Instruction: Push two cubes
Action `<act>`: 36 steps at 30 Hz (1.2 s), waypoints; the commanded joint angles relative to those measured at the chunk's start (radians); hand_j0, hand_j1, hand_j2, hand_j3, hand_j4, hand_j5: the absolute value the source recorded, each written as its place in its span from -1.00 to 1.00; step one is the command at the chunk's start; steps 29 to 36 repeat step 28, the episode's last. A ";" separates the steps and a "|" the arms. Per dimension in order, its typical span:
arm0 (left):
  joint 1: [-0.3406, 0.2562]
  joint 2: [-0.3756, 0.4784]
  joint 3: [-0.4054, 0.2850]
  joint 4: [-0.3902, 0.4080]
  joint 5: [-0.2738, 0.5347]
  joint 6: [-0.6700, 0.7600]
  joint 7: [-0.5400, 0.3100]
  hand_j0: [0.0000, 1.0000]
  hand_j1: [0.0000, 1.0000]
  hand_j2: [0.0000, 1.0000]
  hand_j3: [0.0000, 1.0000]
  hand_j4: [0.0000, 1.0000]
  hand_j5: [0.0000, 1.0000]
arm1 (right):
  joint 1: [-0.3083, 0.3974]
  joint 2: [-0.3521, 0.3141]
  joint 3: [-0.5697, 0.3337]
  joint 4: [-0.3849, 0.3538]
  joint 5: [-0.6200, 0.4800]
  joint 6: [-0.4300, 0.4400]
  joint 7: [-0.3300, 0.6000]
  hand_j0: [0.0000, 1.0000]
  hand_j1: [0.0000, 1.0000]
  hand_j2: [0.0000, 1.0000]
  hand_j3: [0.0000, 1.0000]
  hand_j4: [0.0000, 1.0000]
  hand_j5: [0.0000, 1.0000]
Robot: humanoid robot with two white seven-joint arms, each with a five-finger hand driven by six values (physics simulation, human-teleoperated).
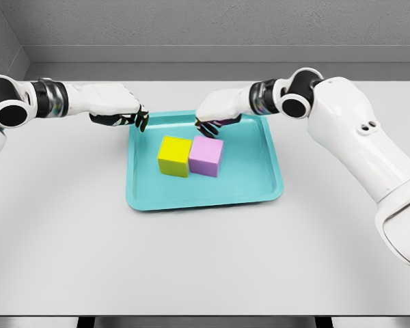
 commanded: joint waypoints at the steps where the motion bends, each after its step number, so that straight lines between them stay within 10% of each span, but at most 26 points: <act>1: 0.000 0.001 0.001 0.000 0.005 0.002 0.000 -0.09 -0.09 -0.09 -0.09 -0.09 -0.09 | 0.000 0.002 0.002 -0.014 -0.005 0.002 0.000 -0.52 -0.52 -0.52 -0.52 -0.52 -0.52; 12: 0.005 0.076 0.076 0.020 0.015 0.002 0.000 0.08 0.08 0.08 0.08 0.08 0.08 | -0.083 -0.013 -0.145 0.036 0.001 0.023 0.000 -0.46 -0.46 -0.46 -0.46 -0.46 -0.46; 13: 0.011 0.100 0.133 0.081 0.024 0.002 0.000 0.71 0.71 0.71 0.71 0.71 0.71 | -0.080 -0.068 -0.190 0.029 -0.004 0.014 0.000 -0.21 -0.21 -0.21 -0.21 -0.21 -0.21; 14: 0.014 0.097 0.147 0.170 0.084 0.002 0.000 1.00 1.00 1.00 1.00 1.00 1.00 | -0.057 -0.129 -0.271 0.030 -0.016 0.002 0.000 1.00 1.00 1.00 1.00 1.00 1.00; 16: 0.040 0.104 0.148 0.236 0.190 0.002 0.000 1.00 1.00 1.00 1.00 1.00 1.00 | 0.064 -0.264 -0.495 0.038 -0.035 0.002 0.000 1.00 1.00 1.00 1.00 1.00 1.00; 21: 0.049 0.104 0.148 0.250 0.190 0.002 0.000 1.00 1.00 1.00 1.00 1.00 1.00 | 0.182 -0.541 -0.503 0.127 -0.300 0.002 0.000 1.00 1.00 1.00 1.00 1.00 1.00; 26: 0.049 0.105 0.148 0.250 0.190 0.002 0.000 1.00 1.00 1.00 1.00 1.00 1.00 | 0.178 -0.539 -0.231 -0.120 -0.298 0.002 0.000 1.00 1.00 1.00 1.00 1.00 1.00; 36: 0.054 0.105 0.148 0.250 0.189 0.002 0.000 1.00 1.00 1.00 1.00 1.00 1.00 | 0.178 -0.539 -0.224 -0.129 -0.298 0.002 0.000 1.00 1.00 1.00 1.00 1.00 1.00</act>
